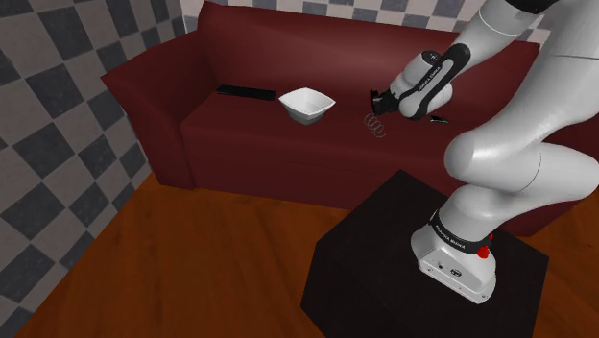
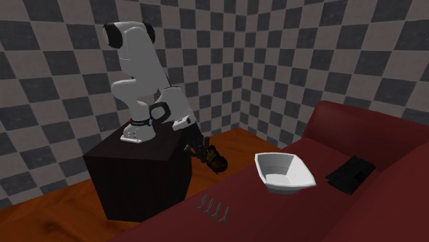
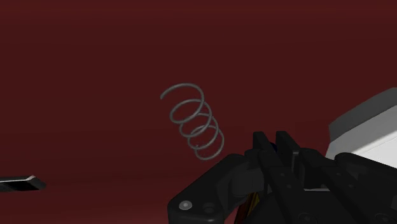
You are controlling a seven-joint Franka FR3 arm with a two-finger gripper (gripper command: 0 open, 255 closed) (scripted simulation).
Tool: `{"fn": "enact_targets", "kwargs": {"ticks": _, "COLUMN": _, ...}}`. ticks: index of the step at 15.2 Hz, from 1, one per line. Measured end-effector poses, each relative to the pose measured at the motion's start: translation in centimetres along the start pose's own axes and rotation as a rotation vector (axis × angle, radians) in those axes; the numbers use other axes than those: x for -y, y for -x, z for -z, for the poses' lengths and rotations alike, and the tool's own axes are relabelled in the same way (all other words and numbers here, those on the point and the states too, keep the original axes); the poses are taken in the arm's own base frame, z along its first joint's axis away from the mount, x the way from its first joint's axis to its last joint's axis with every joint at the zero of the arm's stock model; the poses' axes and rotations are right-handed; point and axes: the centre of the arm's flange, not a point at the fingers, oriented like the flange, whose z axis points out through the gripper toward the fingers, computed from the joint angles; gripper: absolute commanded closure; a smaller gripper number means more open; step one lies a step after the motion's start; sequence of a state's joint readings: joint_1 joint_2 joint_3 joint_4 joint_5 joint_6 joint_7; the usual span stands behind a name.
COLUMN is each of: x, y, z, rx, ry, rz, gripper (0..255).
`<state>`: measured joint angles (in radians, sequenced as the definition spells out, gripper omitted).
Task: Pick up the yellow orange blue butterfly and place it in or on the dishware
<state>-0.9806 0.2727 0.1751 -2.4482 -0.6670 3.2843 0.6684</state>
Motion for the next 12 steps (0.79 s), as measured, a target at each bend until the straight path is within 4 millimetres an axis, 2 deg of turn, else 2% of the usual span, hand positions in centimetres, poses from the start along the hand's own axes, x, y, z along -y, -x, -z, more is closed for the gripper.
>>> {"fn": "enact_targets", "kwargs": {"ticks": 2, "x": 1.6, "y": -0.6, "z": -0.9, "rx": 0.000, "ry": 0.001, "rz": -0.001, "gripper": 255}}
{"fn": "enact_targets", "kwargs": {"ticks": 9, "x": 9.7, "y": -3.2, "z": -4.3, "rx": 0.001, "ry": -0.001, "rz": 0.001, "gripper": 255}}
{"fn": "enact_targets", "kwargs": {"ticks": 12, "x": 13.2, "y": -4.3, "z": -6.5, "rx": 0.000, "ry": 0.000, "rz": 0.002, "gripper": 255}}
